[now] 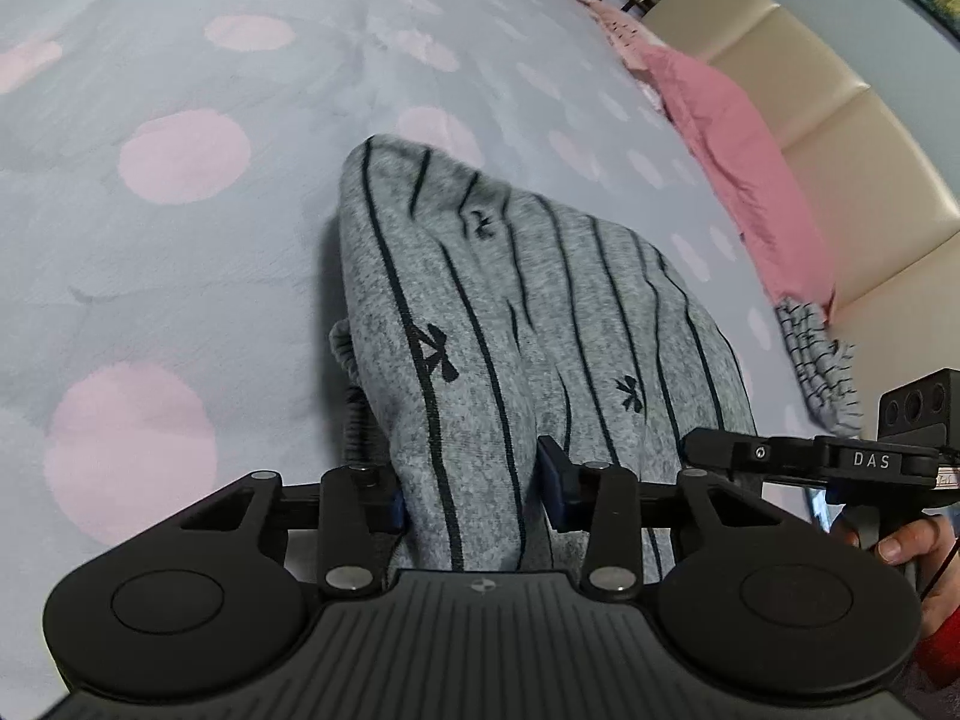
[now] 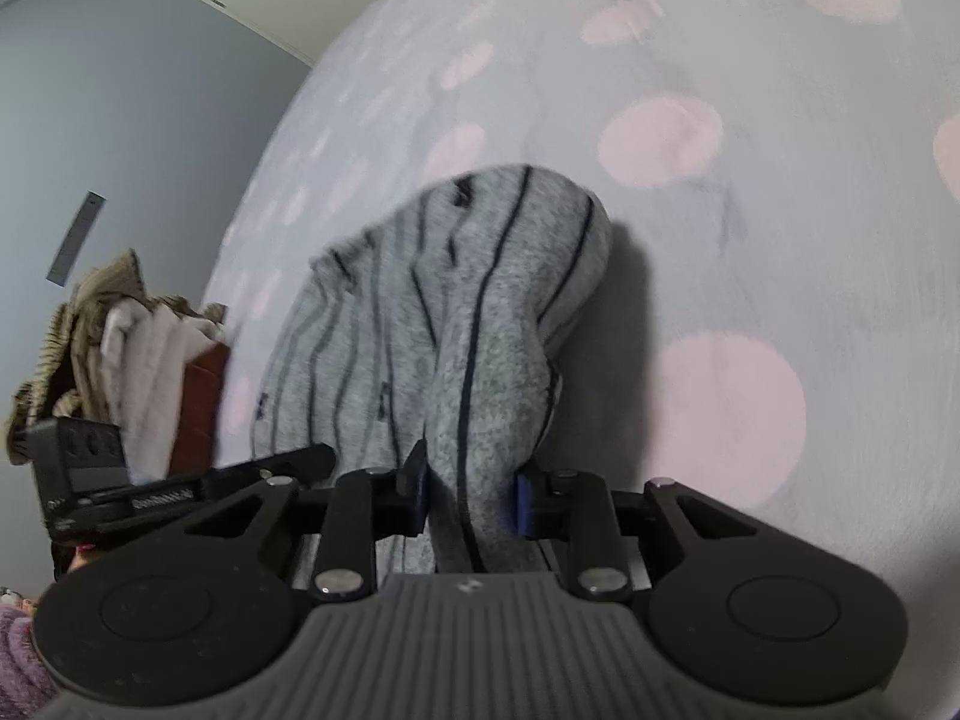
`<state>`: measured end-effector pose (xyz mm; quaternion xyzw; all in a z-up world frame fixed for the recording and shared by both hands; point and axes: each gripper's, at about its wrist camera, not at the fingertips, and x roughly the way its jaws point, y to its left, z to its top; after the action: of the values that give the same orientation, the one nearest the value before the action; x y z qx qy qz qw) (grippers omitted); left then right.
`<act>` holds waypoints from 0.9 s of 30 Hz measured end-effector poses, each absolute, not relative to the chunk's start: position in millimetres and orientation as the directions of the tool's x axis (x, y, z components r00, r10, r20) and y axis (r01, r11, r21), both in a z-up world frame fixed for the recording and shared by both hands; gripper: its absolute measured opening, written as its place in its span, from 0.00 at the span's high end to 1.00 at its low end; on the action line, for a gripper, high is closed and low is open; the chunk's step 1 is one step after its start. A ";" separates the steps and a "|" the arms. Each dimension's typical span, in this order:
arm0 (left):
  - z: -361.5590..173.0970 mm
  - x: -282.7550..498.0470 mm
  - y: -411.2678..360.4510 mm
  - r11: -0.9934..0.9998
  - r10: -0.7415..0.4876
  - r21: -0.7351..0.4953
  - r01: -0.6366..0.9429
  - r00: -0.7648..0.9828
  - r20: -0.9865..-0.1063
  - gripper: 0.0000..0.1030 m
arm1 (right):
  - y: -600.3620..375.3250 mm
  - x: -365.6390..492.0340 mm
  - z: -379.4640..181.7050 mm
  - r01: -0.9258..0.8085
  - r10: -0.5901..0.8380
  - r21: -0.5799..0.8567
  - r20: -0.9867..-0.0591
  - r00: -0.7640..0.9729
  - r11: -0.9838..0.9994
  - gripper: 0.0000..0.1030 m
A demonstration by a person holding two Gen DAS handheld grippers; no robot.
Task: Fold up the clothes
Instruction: 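Lift the folded garment with both grippers and carry it toward the pink pillow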
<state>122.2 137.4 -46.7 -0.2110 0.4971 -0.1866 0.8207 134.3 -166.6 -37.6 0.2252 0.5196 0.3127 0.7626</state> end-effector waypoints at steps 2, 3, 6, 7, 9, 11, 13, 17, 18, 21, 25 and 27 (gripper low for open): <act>-42.0 123.1 130.3 0.836 -0.526 -0.538 0.108 0.441 -0.727 0.66 | -170.4 133.9 -27.3 -0.256 0.711 0.664 -0.644 0.282 0.703 0.73; -39.2 123.8 126.1 0.833 -0.530 -0.541 0.115 0.444 -0.722 0.66 | -172.4 133.8 -22.2 -0.262 0.711 0.662 -0.640 0.291 0.703 0.73; -27.7 123.2 111.4 0.826 -0.545 -0.544 0.149 0.458 -0.702 0.66 | -183.3 131.8 -7.9 -0.265 0.706 0.656 -0.631 0.322 0.707 0.73; -23.8 122.7 106.2 0.821 -0.554 -0.548 0.161 0.460 -0.694 0.66 | -188.1 130.7 -3.5 -0.263 0.705 0.656 -0.627 0.331 0.707 0.73; -15.0 122.6 94.4 0.807 -0.575 -0.560 0.187 0.463 -0.674 0.67 | -199.4 128.2 5.0 -0.261 0.706 0.660 -0.615 0.351 0.705 0.73; -6.2 123.3 81.7 0.795 -0.592 -0.572 0.203 0.465 -0.658 0.67 | -215.3 126.4 14.3 -0.263 0.708 0.663 -0.602 0.369 0.701 0.73; 3.8 123.9 64.2 0.784 -0.609 -0.574 0.235 0.468 -0.640 0.67 | -233.2 125.0 24.7 -0.267 0.712 0.668 -0.586 0.386 0.695 0.73; 19.2 129.3 23.8 0.732 -0.670 -0.621 0.282 0.467 -0.577 0.68 | -274.1 127.7 49.7 -0.296 0.712 0.655 -0.573 0.406 0.695 0.73; 22.2 131.4 12.2 0.720 -0.682 -0.630 0.291 0.466 -0.564 0.68 | -285.8 129.0 56.1 -0.299 0.709 0.650 -0.572 0.412 0.698 0.74; 33.2 141.0 -31.9 0.692 -0.714 -0.639 0.336 0.454 -0.534 0.68 | -326.4 135.7 77.6 -0.306 0.692 0.629 -0.574 0.438 0.715 0.74; 43.6 160.0 -95.6 0.637 -0.765 -0.669 0.383 0.425 -0.484 0.68 | -385.0 147.8 107.0 -0.315 0.651 0.577 -0.594 0.473 0.754 0.74; 47.4 171.8 -131.1 0.601 -0.795 -0.686 0.410 0.397 -0.459 0.69 | -417.7 153.1 120.1 -0.315 0.629 0.550 -0.599 0.496 0.773 0.74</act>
<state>171.8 -131.1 47.4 -0.2404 0.3999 -0.3763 0.8005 153.1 -417.7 120.1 0.1879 0.4168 0.2795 0.8443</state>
